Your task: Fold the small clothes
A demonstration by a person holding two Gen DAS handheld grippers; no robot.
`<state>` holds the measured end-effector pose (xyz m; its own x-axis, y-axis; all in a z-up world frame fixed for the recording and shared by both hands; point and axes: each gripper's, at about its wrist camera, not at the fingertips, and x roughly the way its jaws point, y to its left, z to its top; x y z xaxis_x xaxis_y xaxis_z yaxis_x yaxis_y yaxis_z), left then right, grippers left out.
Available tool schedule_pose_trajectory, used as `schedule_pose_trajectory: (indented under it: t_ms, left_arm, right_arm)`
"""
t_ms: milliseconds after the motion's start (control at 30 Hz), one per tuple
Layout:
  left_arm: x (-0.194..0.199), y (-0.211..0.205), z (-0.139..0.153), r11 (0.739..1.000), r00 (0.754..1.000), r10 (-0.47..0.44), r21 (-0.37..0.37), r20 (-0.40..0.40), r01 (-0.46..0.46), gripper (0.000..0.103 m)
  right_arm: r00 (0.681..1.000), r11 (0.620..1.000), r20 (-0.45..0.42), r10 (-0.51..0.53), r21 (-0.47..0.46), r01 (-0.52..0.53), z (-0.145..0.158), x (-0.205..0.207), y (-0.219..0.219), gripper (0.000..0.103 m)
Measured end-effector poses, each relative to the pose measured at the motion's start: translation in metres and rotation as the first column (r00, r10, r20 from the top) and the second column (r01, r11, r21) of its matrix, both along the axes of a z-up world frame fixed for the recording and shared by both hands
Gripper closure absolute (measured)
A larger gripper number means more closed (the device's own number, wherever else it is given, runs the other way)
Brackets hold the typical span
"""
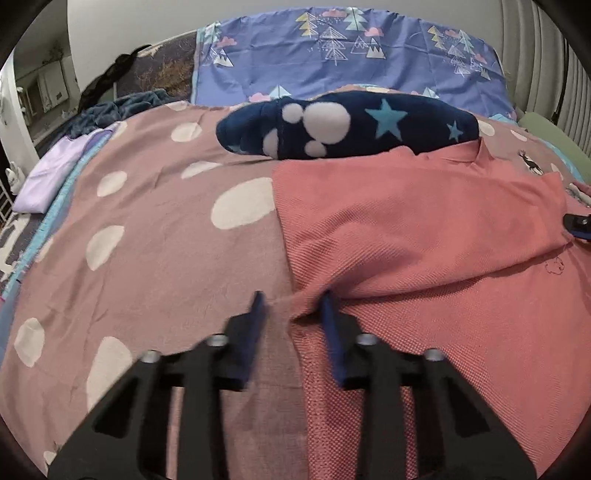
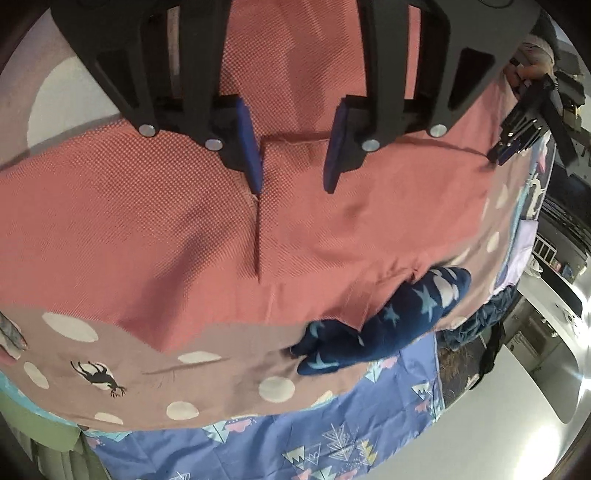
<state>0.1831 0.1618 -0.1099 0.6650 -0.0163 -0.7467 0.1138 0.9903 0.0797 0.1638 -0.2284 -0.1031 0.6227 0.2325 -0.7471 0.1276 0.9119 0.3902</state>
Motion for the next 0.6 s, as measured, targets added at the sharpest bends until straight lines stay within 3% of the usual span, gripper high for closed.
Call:
schedule_pose_trajectory:
  t_ms: [33, 67, 133, 200, 267, 300, 333, 433, 500, 600]
  left_arm:
    - [-0.001, -0.001, 0.001, 1.0, 1.0, -0.005, 0.001, 0.007, 0.005, 0.095]
    - [-0.003, -0.002, 0.003, 1.0, 1.0, -0.006, 0.005, 0.019, 0.006, 0.098]
    - [-0.01, 0.001, 0.012, 1.0, 0.998, 0.012, 0.005, 0.061, -0.013, 0.102]
    - [-0.013, 0.01, 0.017, 0.998, 0.995, 0.052, 0.026, 0.09, -0.054, 0.103]
    - [-0.01, 0.024, 0.013, 0.997, 0.995, 0.074, 0.033, 0.059, -0.076, 0.103]
    - [-0.01, 0.033, 0.009, 0.996, 0.996, 0.088, 0.008, 0.03, -0.088, 0.103]
    - [-0.012, 0.038, 0.009, 0.996, 0.996, 0.09, -0.018, 0.018, -0.09, 0.103]
    - [-0.023, 0.045, 0.017, 0.99, 0.998, 0.062, -0.128, 0.033, -0.057, 0.102]
    - [-0.025, 0.038, 0.023, 0.989, 0.999, 0.022, -0.148, 0.047, -0.015, 0.096]
    - [-0.022, 0.018, 0.023, 0.997, 0.998, -0.01, -0.073, 0.059, 0.014, 0.069]
  right_arm:
    - [1.0, 1.0, -0.001, -0.001, -0.016, 0.001, -0.001, 0.001, 0.001, 0.086]
    - [1.0, 1.0, -0.002, 0.001, -0.031, -0.001, 0.0, 0.002, 0.002, 0.096]
    - [0.998, 1.0, 0.057, -0.009, 0.025, 0.008, 0.014, -0.009, -0.001, 0.096]
    - [0.993, 1.0, 0.12, -0.006, 0.011, 0.004, 0.031, -0.018, 0.001, 0.096]
    - [0.992, 0.996, 0.123, -0.005, -0.091, 0.016, 0.039, -0.021, 0.006, 0.087]
    - [0.998, 0.987, 0.055, 0.005, -0.158, 0.004, 0.031, -0.016, 0.01, 0.081]
    - [1.0, 0.983, 0.006, -0.002, -0.185, 0.003, 0.023, -0.013, 0.009, 0.067]
    - [0.998, 0.987, -0.007, -0.06, -0.147, 0.058, 0.007, -0.021, 0.0, 0.067]
    - [0.997, 0.989, 0.033, -0.073, -0.13, 0.077, 0.012, -0.03, 0.001, 0.069]
    - [0.996, 0.993, 0.087, -0.011, -0.115, 0.021, 0.025, -0.035, 0.017, 0.069]
